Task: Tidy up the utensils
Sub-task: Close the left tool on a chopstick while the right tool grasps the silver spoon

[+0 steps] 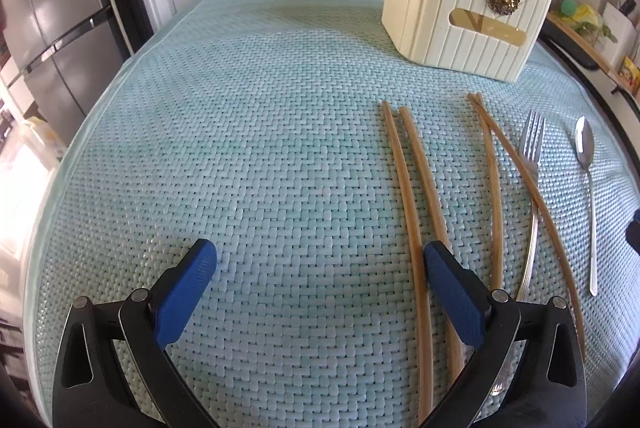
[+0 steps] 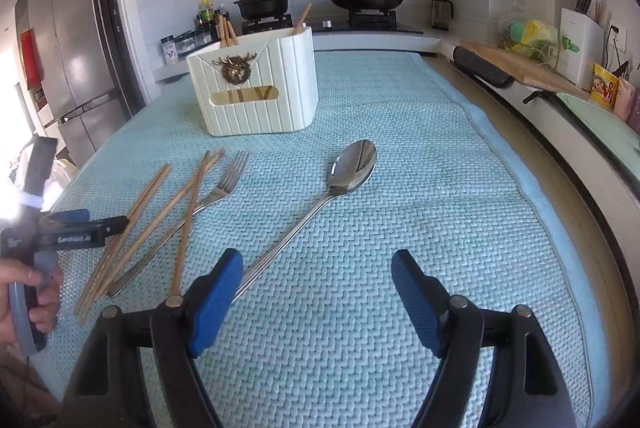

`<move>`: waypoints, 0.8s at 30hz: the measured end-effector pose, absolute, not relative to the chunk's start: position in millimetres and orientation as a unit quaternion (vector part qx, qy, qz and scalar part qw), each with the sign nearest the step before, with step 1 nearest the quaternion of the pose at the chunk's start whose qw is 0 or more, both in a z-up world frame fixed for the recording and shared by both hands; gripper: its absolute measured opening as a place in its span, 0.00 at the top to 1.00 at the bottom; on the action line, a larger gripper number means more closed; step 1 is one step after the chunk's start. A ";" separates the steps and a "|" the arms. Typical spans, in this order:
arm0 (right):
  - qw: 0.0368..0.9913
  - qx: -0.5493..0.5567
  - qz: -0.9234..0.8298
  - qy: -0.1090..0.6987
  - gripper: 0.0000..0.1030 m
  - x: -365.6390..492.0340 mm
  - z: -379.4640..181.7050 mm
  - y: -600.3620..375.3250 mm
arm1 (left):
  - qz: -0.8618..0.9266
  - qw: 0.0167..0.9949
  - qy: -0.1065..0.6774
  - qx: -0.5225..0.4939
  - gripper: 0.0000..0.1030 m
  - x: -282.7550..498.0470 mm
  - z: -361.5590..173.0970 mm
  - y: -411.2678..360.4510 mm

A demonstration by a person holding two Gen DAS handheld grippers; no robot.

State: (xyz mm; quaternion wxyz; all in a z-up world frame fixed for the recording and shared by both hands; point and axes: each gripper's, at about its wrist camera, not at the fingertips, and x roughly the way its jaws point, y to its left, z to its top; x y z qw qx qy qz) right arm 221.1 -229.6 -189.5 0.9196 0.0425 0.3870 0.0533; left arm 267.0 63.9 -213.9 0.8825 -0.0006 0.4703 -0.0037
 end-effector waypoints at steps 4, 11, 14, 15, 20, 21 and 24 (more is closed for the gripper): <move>0.901 0.047 0.052 0.429 0.24 263.3 -208.9 -219.4 | -0.005 0.883 0.469 0.000 0.00 264.4 -214.8 64.3; 0.891 -0.030 0.052 0.450 0.39 274.1 -216.4 -218.7 | -0.013 0.882 0.471 0.004 0.00 261.2 -214.6 65.3; 0.892 -0.028 0.034 0.450 0.39 263.6 -216.4 -241.1 | -0.017 0.881 0.473 0.008 0.01 263.1 -214.4 64.0; 0.891 -0.019 0.034 0.453 0.39 261.1 -216.4 -248.2 | -0.020 0.880 0.474 0.010 0.01 264.3 -214.5 62.8; 0.886 -0.009 0.052 0.460 0.37 262.1 -214.9 -258.6 | -0.040 0.875 0.482 0.021 0.01 274.3 -213.6 54.3; 0.885 -0.016 0.053 0.461 0.37 265.9 -215.3 -256.9 | -0.043 0.874 0.483 0.021 0.01 277.3 -213.4 53.1; 0.886 -0.036 0.059 0.459 0.37 285.3 -216.4 -249.1 | -0.044 0.872 0.487 0.022 0.01 290.1 -213.8 50.6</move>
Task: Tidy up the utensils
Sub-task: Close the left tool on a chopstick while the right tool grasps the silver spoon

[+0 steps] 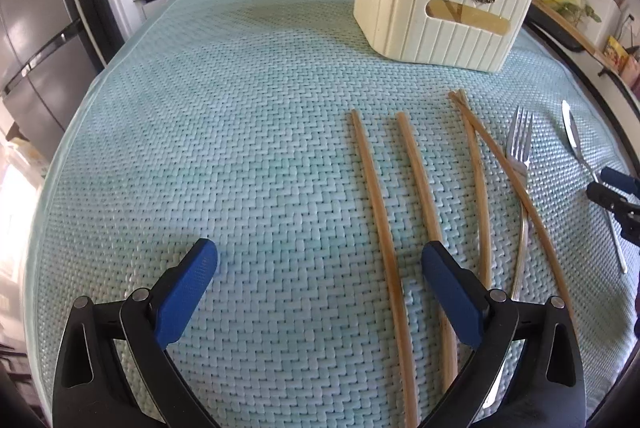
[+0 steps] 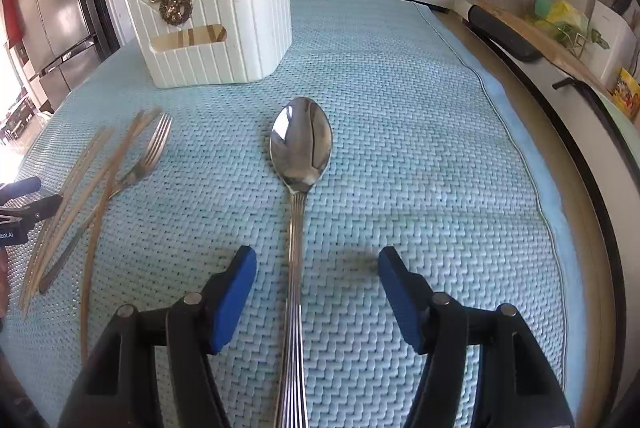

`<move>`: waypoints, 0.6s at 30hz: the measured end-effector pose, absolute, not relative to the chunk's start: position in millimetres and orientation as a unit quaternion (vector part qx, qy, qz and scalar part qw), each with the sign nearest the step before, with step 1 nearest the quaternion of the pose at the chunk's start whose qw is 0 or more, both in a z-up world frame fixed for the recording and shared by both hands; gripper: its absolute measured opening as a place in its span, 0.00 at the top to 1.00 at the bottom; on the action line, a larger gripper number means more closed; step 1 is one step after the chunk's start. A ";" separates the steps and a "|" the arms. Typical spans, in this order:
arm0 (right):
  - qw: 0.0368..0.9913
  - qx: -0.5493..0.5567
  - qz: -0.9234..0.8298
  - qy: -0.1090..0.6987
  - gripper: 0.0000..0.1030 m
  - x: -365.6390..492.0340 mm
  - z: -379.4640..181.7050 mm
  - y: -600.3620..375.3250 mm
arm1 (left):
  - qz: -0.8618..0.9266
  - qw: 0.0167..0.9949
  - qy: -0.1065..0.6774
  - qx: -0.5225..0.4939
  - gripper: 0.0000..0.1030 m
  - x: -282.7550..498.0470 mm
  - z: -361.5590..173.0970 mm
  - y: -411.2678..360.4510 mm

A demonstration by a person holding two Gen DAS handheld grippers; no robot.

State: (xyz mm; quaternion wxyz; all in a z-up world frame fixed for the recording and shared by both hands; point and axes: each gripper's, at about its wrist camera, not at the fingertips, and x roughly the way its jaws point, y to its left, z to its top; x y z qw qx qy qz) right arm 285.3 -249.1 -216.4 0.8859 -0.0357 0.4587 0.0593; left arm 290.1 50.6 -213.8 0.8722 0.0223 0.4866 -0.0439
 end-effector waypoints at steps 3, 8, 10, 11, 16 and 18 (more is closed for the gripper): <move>0.886 -0.036 0.064 0.458 0.34 311.3 -215.5 -244.1 | -0.046 0.870 0.490 0.021 0.02 302.9 -213.7 50.2; 0.885 -0.036 0.069 0.460 0.36 346.0 -215.1 -239.9 | -0.057 0.866 0.496 0.028 0.24 317.5 -208.0 41.8; 0.884 -0.038 0.078 0.459 0.49 353.2 -213.4 -236.9 | -0.070 0.864 0.498 0.035 0.42 317.5 -204.1 33.4; 0.883 -0.038 0.081 0.460 0.56 355.8 -212.5 -235.5 | -0.077 0.863 0.498 0.036 0.58 316.6 -202.6 29.3; 0.885 -0.028 0.090 0.457 0.60 361.5 -211.4 -238.7 | -0.096 0.865 0.492 0.039 0.96 310.6 -199.9 17.4; 0.887 -0.011 0.099 0.451 0.60 359.4 -210.1 -244.3 | -0.095 0.868 0.486 0.034 0.96 305.8 -199.6 17.4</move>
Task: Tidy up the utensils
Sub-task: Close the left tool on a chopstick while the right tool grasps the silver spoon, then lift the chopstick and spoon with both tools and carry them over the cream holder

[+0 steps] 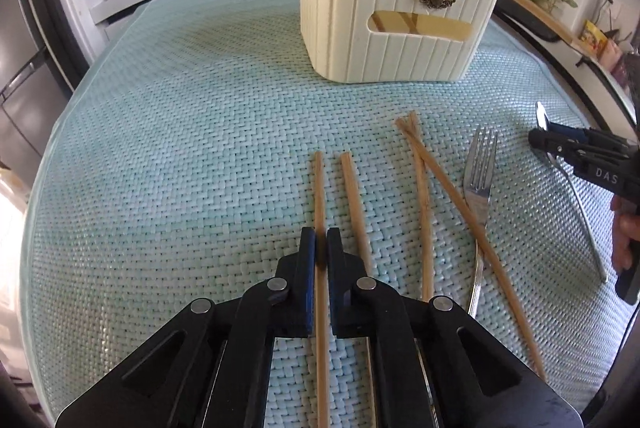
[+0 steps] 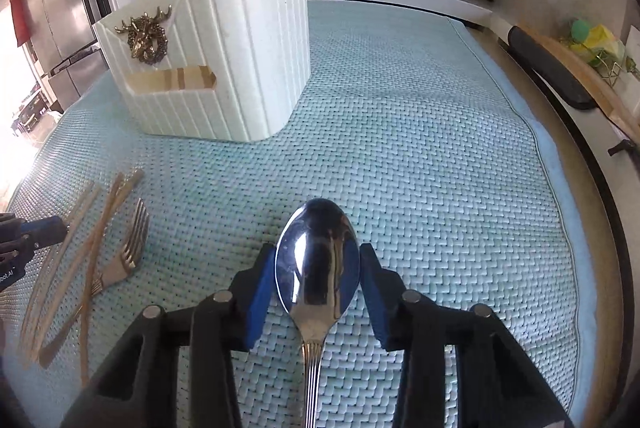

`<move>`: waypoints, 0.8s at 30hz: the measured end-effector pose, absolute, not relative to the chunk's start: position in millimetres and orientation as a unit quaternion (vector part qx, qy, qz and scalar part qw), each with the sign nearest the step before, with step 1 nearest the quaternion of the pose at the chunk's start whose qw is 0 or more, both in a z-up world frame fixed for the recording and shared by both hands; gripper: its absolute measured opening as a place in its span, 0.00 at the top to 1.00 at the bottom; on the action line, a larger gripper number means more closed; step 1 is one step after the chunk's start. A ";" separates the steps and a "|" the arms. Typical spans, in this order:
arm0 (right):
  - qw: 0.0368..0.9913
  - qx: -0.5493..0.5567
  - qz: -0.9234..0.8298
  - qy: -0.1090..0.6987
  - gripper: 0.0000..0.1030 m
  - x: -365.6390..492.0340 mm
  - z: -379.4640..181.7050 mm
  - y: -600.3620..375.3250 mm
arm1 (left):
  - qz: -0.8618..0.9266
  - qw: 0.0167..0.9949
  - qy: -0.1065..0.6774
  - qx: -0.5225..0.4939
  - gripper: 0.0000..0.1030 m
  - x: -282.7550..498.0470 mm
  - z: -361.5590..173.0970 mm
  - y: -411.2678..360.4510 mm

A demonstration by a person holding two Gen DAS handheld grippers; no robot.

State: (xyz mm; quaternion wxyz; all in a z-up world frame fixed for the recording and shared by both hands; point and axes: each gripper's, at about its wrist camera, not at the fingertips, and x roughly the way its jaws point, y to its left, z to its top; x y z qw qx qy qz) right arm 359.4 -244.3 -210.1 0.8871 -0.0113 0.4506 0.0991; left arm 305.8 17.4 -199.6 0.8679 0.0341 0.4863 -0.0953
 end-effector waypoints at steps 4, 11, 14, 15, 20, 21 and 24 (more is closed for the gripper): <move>0.897 0.016 0.110 0.428 0.60 347.9 -200.2 -256.4 | -0.090 0.878 0.469 0.006 0.97 297.7 -188.5 26.6; 0.919 0.028 0.132 0.369 0.60 309.8 -157.2 -263.4 | -0.102 0.908 0.404 -0.036 0.97 269.8 -135.5 46.9; 0.928 0.027 0.142 0.344 0.60 287.5 -134.6 -259.9 | -0.107 0.921 0.372 -0.050 0.97 253.6 -111.3 57.2; 0.930 0.028 0.146 0.335 0.60 278.9 -127.3 -258.7 | -0.107 0.924 0.363 -0.056 0.97 249.5 -104.0 61.0; 0.940 0.034 0.158 0.300 0.60 242.8 -98.9 -256.7 | -0.110 0.934 0.331 -0.082 0.97 231.2 -78.4 74.9; 0.942 0.035 0.158 0.295 0.60 237.6 -94.8 -256.4 | -0.112 0.935 0.326 -0.086 0.97 230.9 -75.3 77.8; 0.944 0.035 0.163 0.285 0.60 226.6 -85.3 -254.9 | -0.112 0.938 0.313 -0.094 0.97 222.6 -67.0 78.3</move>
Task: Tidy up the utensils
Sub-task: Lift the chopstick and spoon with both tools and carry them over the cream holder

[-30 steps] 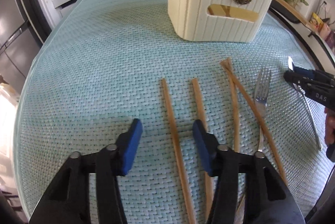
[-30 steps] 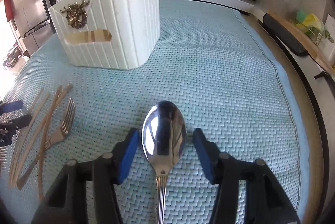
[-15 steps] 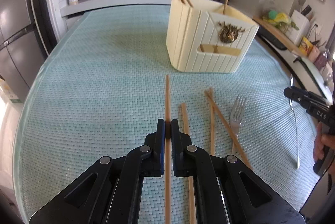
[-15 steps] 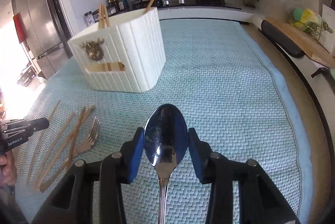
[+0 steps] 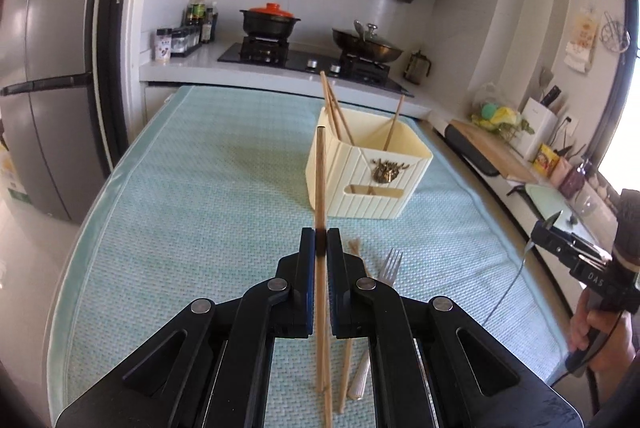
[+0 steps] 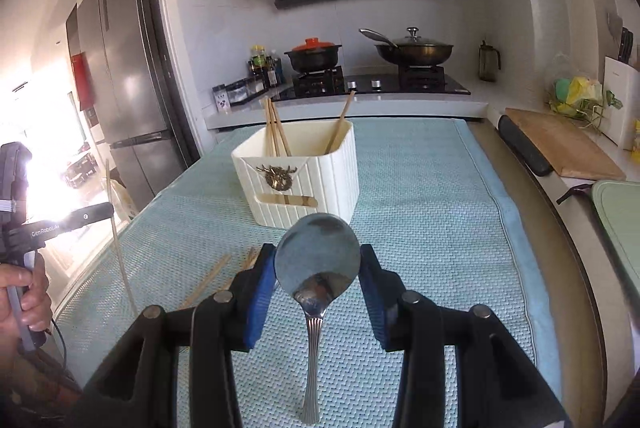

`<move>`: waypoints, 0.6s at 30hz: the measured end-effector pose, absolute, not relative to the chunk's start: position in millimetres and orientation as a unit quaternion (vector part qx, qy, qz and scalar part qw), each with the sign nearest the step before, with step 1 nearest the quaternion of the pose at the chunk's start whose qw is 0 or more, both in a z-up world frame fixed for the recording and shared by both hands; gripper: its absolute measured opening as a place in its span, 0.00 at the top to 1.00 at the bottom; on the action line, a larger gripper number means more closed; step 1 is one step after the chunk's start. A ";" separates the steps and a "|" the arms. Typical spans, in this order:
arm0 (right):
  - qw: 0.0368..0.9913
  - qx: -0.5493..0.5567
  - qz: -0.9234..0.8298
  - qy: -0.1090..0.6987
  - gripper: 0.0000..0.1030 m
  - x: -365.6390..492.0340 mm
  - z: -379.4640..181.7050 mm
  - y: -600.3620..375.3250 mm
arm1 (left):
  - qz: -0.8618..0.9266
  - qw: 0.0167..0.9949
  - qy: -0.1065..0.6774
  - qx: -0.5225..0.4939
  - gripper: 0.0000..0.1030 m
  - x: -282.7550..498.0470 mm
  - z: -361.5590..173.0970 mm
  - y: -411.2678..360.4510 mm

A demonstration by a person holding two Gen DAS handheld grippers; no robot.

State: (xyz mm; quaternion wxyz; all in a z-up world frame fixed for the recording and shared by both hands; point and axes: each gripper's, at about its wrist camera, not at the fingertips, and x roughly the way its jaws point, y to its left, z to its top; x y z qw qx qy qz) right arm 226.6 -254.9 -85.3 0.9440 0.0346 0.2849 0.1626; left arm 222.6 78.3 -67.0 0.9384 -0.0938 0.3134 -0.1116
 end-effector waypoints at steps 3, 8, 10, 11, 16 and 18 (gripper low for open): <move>0.946 0.032 0.162 0.277 0.60 220.4 -78.2 -253.7 | -0.114 0.940 0.305 -0.099 0.97 218.1 -60.9 77.3; 0.950 0.033 0.161 0.267 0.60 220.5 -68.9 -256.1 | -0.119 0.942 0.295 -0.107 0.97 218.3 -51.1 77.4; 0.951 0.034 0.162 0.263 0.60 222.8 -62.9 -257.0 | -0.122 0.943 0.291 -0.109 0.97 219.3 -46.4 77.1; 0.951 0.035 0.163 0.260 0.60 223.6 -59.6 -257.4 | -0.123 0.943 0.290 -0.111 0.97 220.6 -43.9 77.6; 0.956 0.024 0.167 0.239 0.60 229.3 -36.1 -255.0 | -0.132 0.943 0.280 -0.117 0.97 231.1 -28.0 80.4; 0.957 0.022 0.172 0.231 0.60 234.8 -24.8 -254.2 | -0.136 0.944 0.275 -0.118 0.97 237.5 -19.0 81.1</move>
